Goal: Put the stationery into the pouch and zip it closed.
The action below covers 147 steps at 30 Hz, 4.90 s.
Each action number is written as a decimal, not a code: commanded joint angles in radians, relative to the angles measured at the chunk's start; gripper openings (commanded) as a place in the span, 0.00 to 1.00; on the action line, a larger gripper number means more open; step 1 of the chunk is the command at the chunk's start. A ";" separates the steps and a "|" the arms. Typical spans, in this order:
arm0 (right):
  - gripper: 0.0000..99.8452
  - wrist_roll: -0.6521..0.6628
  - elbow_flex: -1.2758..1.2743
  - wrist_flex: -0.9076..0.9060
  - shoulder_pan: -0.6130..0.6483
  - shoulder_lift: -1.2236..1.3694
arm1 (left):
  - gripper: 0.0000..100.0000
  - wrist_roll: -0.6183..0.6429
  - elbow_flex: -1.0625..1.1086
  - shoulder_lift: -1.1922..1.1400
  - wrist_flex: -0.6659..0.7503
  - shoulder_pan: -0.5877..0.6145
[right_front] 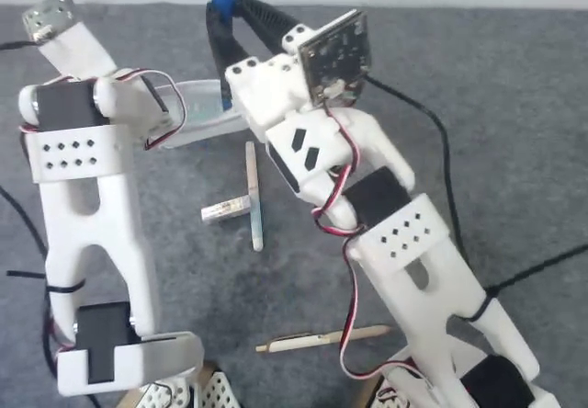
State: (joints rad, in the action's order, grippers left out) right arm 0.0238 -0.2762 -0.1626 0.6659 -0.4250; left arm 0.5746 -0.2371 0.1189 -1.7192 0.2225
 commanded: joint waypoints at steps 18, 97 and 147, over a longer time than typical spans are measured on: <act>0.14 0.379 -0.270 -0.048 0.104 -0.136 | 0.01 0.012 -0.038 0.008 -0.011 0.002; 0.13 -0.195 0.549 -0.684 0.005 0.970 | 0.01 0.127 -0.084 0.015 0.009 0.417; 0.01 -0.193 1.022 -1.543 -0.058 0.924 | 0.01 0.124 -0.088 0.017 -0.015 0.316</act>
State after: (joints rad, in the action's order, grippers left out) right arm -0.1665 0.7012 -1.6387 0.6199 0.6337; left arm 0.6897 -0.2555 0.1189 -1.7208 0.5662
